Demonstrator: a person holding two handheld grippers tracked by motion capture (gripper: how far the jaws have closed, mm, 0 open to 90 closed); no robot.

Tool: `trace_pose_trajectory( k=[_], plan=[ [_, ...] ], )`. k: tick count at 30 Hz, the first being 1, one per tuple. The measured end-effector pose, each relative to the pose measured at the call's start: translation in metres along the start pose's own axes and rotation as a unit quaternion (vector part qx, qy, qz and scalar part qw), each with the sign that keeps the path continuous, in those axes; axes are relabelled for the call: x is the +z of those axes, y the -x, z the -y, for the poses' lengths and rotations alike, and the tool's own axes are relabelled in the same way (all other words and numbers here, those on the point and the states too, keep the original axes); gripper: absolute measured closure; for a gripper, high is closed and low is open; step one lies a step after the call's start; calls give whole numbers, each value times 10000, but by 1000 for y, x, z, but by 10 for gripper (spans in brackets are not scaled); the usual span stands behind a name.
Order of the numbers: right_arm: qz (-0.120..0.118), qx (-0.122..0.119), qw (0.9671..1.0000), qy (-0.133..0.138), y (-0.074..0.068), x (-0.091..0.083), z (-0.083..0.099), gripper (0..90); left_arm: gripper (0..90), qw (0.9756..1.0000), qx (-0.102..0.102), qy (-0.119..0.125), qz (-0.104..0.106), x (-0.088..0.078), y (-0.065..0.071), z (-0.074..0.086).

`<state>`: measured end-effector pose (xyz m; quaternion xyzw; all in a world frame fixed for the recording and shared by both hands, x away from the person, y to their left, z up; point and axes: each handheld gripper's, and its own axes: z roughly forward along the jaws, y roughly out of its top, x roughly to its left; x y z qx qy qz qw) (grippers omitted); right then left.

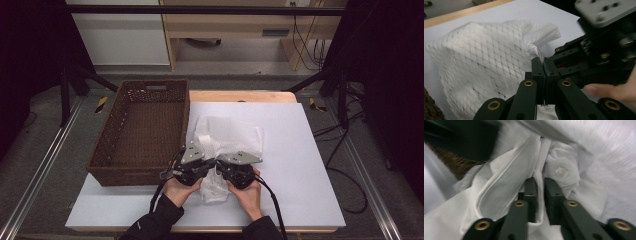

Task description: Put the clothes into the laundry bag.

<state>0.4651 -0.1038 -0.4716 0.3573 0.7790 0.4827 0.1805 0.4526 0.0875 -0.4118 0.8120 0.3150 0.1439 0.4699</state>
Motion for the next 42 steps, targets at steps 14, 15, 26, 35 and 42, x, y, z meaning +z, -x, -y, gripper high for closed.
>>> trace_pose_trajectory(
  k=[14,15,26,35,42],
  plan=[
    [-236,355,9981,447,19,-38,-5,566,887,9998,-1,-70,-200,10,-7,6],
    [-291,302,9975,562,17,-43,-8,542,887,9997,-3,-80,-215,10,-8,6],
    [130,181,9997,93,26,-28,-6,582,888,9998,-44,-4,-182,11,-10,7],
    [-373,749,9964,-111,40,10,2,718,887,9999,19,47,-95,11,-6,5],
    [-361,18,9991,218,15,-32,-7,787,887,9995,10,310,4,-1,-1,-9]
  ],
)
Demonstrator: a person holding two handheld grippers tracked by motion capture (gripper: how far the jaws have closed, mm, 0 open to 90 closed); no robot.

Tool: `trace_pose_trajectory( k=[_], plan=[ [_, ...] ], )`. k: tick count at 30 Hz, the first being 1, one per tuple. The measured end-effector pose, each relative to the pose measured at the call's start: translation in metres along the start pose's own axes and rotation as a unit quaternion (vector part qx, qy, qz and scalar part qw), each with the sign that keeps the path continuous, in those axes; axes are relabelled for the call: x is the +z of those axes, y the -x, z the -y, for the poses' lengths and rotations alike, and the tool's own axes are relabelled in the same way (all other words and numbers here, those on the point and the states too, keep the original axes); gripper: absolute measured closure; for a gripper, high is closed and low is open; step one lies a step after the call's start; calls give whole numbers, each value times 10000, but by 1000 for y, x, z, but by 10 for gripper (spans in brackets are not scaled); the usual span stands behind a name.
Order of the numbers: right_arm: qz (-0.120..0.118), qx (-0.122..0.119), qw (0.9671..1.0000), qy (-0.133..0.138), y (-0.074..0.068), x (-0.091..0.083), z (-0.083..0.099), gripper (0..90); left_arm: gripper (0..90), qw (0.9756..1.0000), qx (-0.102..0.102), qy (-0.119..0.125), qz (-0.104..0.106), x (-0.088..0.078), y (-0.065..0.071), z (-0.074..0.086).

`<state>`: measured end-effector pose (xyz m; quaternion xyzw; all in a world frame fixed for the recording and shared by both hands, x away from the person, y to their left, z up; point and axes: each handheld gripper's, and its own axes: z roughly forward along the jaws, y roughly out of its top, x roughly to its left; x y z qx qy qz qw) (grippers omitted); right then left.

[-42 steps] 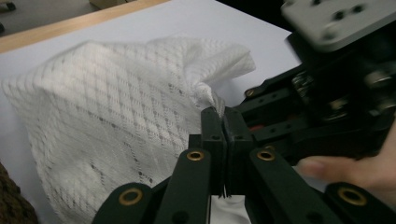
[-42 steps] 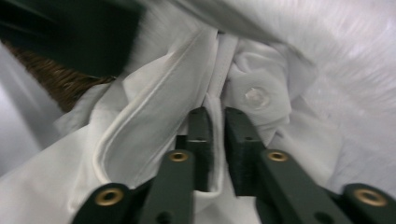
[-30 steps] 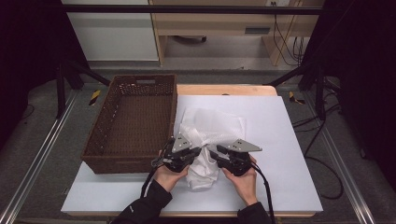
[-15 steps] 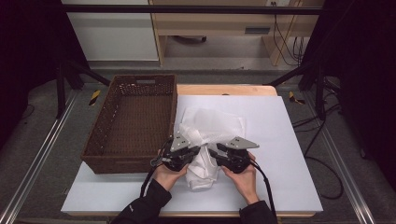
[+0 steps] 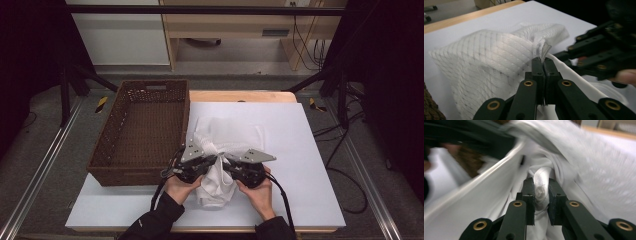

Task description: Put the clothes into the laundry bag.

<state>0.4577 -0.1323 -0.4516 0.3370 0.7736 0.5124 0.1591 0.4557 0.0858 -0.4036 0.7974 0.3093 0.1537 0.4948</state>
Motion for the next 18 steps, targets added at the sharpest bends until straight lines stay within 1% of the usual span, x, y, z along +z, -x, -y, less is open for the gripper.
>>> trace_pose_trajectory(
  k=[1,3,4,5,6,8,10,11,12,13,14,15,17,18],
  plan=[
    [-14,-46,9999,94,-6,-9,-2,786,888,10000,13,29,3,-1,1,-3],
    [-1,-142,9998,124,-15,-16,-3,786,888,10000,60,68,17,-4,5,-10],
    [7,-193,9997,120,-19,-16,-3,786,887,9999,110,65,43,-4,8,-15],
    [28,-256,9996,102,-22,-12,-4,786,887,9999,144,23,66,-5,10,-17],
    [45,-281,9996,82,-22,-8,-4,787,887,9997,220,1,74,-5,14,-20],
    [104,-237,9997,27,-21,7,-4,789,888,9994,310,-77,130,-5,18,-21],
    [375,-153,9992,7,-15,24,-3,790,889,9993,314,-110,185,-5,19,-18],
    [575,-86,9983,35,-11,29,-2,790,889,9993,275,-120,223,-6,18,-16],
    [779,45,9969,28,-5,34,-1,789,889,9993,234,-136,243,-6,17,-12],
    [1026,163,9946,1,0,38,1,788,889,9994,212,-147,220,-5,16,-10],
    [1195,187,9927,-23,3,40,3,786,889,9995,196,-211,135,-4,14,-3],
    [1336,235,9908,-37,7,43,5,778,888,9995,181,-223,117,-2,13,1],
    [1322,251,9909,-64,6,42,6,751,887,9996,105,-252,79,2,9,9],
    [1279,161,9916,-78,5,39,5,728,887,9993,122,-340,19,5,7,11]
  ],
)
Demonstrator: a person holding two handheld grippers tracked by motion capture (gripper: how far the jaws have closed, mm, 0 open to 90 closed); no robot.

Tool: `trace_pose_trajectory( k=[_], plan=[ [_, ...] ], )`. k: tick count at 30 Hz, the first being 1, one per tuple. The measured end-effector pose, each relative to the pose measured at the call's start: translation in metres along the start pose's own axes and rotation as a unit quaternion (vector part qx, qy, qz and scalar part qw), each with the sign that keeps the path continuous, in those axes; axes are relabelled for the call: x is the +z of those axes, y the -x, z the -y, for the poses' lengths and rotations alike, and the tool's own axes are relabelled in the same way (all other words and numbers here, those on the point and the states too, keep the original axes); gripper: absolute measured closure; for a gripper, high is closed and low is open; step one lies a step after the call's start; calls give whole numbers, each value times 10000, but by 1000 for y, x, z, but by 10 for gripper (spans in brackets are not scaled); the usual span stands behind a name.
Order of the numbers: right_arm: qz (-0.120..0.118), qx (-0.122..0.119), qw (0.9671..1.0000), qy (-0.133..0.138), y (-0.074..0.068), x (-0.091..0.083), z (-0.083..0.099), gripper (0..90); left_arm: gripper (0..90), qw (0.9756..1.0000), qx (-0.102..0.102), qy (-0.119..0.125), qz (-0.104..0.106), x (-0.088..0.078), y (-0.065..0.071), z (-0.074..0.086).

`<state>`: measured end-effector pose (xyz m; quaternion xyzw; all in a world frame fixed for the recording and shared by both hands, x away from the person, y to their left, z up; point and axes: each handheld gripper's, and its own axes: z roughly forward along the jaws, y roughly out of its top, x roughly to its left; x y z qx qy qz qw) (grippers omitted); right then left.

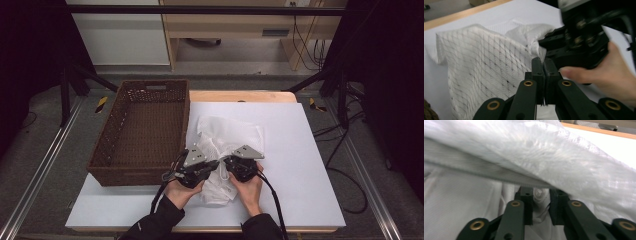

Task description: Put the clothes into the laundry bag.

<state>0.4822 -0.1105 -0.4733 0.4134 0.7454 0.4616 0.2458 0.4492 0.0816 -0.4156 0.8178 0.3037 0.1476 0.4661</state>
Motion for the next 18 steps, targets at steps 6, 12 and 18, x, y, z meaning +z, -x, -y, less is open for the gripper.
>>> trace_pose_trajectory(
  k=[6,12,18],
  plan=[
    [-537,-329,9979,144,-2,-43,-1,569,886,9997,-145,-22,-170,15,-13,6],
    [-839,-308,9952,388,-9,-72,8,353,886,9996,-199,-16,-204,22,-17,8],
    [-1009,-477,9937,49,-28,-57,14,316,886,9996,-236,31,-162,22,-17,8]
  ],
)
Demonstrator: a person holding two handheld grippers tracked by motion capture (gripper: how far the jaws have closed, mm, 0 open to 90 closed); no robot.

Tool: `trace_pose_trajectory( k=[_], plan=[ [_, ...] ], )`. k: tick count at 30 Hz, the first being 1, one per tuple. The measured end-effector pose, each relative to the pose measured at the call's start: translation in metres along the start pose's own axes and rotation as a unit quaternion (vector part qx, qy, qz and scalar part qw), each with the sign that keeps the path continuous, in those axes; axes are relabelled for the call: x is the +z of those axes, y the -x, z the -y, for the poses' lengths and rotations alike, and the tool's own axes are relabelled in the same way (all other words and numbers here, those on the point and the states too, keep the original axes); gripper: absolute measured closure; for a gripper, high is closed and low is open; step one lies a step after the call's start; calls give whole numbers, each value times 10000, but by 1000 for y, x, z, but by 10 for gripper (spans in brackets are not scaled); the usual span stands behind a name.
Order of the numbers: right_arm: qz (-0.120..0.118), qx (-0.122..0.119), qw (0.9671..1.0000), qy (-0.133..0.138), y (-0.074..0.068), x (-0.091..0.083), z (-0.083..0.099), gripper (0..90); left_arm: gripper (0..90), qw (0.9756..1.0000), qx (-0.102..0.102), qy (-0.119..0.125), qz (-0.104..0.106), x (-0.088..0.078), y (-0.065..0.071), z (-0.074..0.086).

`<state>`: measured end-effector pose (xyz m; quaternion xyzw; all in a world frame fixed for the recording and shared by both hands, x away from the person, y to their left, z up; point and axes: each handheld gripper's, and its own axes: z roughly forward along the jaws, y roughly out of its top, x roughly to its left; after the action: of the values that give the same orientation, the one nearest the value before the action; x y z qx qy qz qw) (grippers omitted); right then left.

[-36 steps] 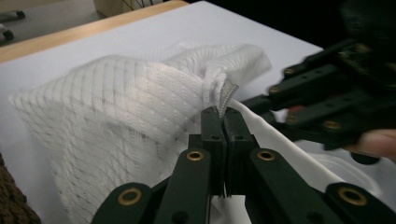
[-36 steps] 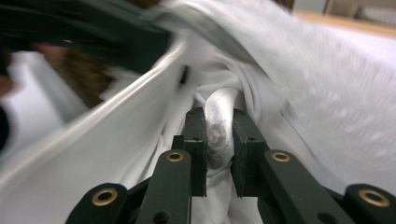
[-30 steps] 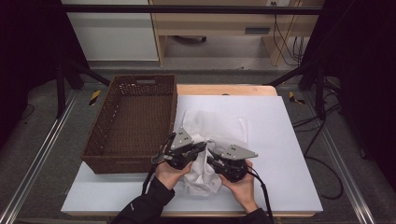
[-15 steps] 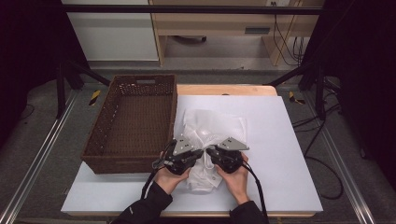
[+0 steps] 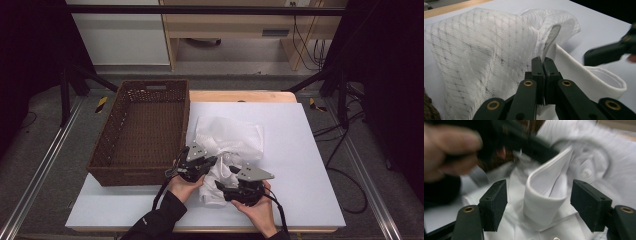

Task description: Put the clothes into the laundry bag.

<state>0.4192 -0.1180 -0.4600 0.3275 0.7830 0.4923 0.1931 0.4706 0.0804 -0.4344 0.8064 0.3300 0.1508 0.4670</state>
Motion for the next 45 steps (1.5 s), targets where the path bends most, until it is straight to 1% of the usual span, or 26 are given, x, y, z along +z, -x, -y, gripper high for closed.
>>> trace_pose_trajectory(
  k=[1,2,3,4,6,7,8,12,15,17,19,21,23,24,27,29,31,33,34,35,37,39,41,42,44,45],
  plan=[
    [121,-90,9997,-197,0,9,5,328,886,10000,16,-8,14,-1,0,0],
    [116,-85,9993,-341,3,16,10,387,886,10000,22,-2,29,-1,1,0],
    [72,-23,9992,-380,6,21,14,453,886,10000,36,3,34,-2,2,0],
    [70,47,9992,-380,8,23,15,523,886,10000,52,10,34,-3,2,-1],
    [-11,55,9995,-324,11,21,13,745,886,10000,48,22,57,-4,4,-1],
    [21,18,9995,-316,10,19,11,809,886,9999,28,54,102,-7,5,-3],
    [21,5,9996,-280,9,15,9,838,886,9999,50,99,130,-10,7,-5],
    [14,118,9999,39,7,0,-6,844,886,9990,138,331,269,-28,18,-19],
    [166,286,9993,146,10,1,-17,842,886,9983,240,388,359,-36,28,-26],
    [361,367,9987,68,11,9,-20,838,886,9983,292,350,366,-38,32,-26],
    [609,407,9973,-74,13,23,-18,832,887,9984,262,315,389,-36,33,-23],
    [787,460,9957,-152,19,38,-13,818,886,9987,216,246,389,-32,29,-18],
    [994,357,9941,-229,23,49,-7,782,886,9991,131,176,369,-28,24,-14],
    [1012,346,9940,-215,25,51,-5,746,886,9993,140,138,317,-25,22,-12],
    [906,331,9953,-112,26,43,-5,619,886,9998,113,37,187,-18,15,-6],
    [638,291,9975,27,24,26,-7,505,886,9999,96,-35,118,-13,12,-2],
    [429,247,9987,77,22,11,-7,445,886,9998,82,-93,126,-9,10,1],
    [255,160,9995,84,17,0,-3,386,886,9998,99,-113,125,-6,10,3],
    [230,111,9997,61,15,-2,-1,364,886,9998,118,-131,123,-5,10,4],
    [195,61,9998,-73,12,1,2,339,885,9998,124,-123,131,-5,11,4],
    [173,-37,9991,-384,8,16,7,351,885,9997,161,-113,122,-6,11,5],
    [86,-24,9981,-617,7,29,10,468,885,9997,162,-113,129,-7,11,5],
    [175,-87,9974,-696,6,38,11,603,885,9998,144,-99,131,-9,10,5],
    [253,-107,9971,-704,5,37,9,709,885,9998,132,-81,134,-10,9,5],
    [326,-35,9977,-595,6,31,5,764,885,9998,113,0,161,-14,10,2],
    [382,7,9983,-431,6,25,2,773,885,9997,95,67,199,-18,10,-1]
  ],
)
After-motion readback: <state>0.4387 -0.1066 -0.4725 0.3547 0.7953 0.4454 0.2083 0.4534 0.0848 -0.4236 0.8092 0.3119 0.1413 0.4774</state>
